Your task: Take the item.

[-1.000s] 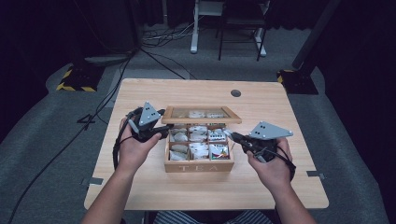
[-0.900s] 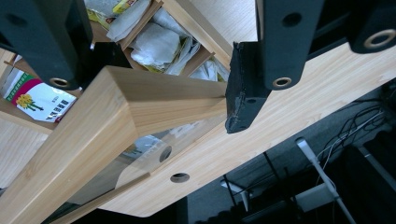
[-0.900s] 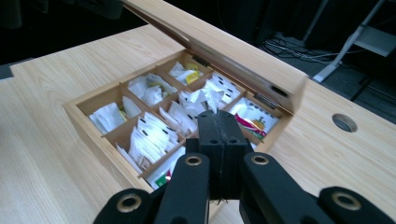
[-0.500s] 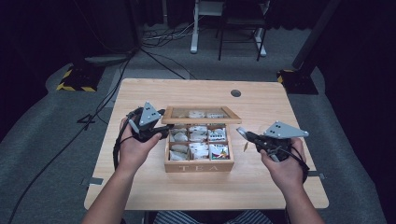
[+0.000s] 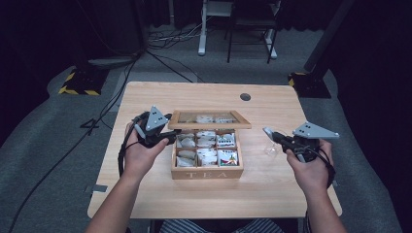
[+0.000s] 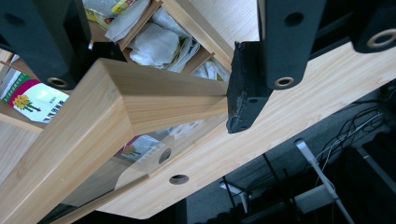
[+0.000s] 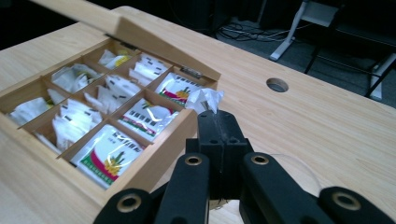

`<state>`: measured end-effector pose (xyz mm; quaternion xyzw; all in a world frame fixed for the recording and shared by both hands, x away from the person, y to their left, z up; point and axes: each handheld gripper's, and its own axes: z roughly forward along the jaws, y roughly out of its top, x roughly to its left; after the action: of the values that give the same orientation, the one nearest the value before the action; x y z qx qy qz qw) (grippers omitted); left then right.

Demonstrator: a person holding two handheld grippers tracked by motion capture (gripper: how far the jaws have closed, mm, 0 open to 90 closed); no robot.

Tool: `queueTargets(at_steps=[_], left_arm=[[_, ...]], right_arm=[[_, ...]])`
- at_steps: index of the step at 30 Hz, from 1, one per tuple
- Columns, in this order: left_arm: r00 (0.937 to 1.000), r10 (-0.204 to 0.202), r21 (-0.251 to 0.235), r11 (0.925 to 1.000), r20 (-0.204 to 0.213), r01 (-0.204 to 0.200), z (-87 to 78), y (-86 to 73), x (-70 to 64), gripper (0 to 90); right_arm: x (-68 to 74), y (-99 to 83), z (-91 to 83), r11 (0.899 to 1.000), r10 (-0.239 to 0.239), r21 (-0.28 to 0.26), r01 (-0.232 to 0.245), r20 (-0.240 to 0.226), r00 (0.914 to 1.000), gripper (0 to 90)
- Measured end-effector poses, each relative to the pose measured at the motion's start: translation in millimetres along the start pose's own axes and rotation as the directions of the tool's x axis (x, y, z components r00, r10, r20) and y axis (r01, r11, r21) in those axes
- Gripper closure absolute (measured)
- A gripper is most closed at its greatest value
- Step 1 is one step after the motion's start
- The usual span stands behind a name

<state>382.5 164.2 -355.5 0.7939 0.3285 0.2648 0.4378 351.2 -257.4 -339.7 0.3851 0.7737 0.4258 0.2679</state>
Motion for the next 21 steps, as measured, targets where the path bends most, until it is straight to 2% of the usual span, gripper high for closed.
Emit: queueTargets(at_steps=[9, 12, 17, 21], left_arm=[[1.0000, 0.003, 0.000, 1.0000, -0.004, -0.003, 0.1, -0.1, -0.6, 46.6], [1.0000, 0.003, 0.000, 1.0000, -0.004, -0.003, 0.1, -0.2, -0.6, 46.5], [1.0000, 0.003, 0.001, 1.0000, -0.004, -0.003, 0.2, -0.2, -0.9, 46.5], [1.0000, 0.005, 0.003, 1.0000, -0.005, -0.005, 0.2, -0.2, -1.3, 46.6]], right_arm=[[-21.0, -0.7, 5.7, 0.999, 0.047, -0.028, -0.046, 0.025, 0.9986, 90.0], [-32.4, -1.6, 10.8, 0.997, 0.067, -0.038, -0.065, 0.041, 0.9970, 90.0], [-40.0, -2.9, 16.4, 0.997, 0.073, -0.033, -0.072, 0.059, 0.9955, 90.0], [-49.8, -9.8, 25.7, 0.995, 0.097, -0.020, -0.096, 0.072, 0.9927, 90.0]])
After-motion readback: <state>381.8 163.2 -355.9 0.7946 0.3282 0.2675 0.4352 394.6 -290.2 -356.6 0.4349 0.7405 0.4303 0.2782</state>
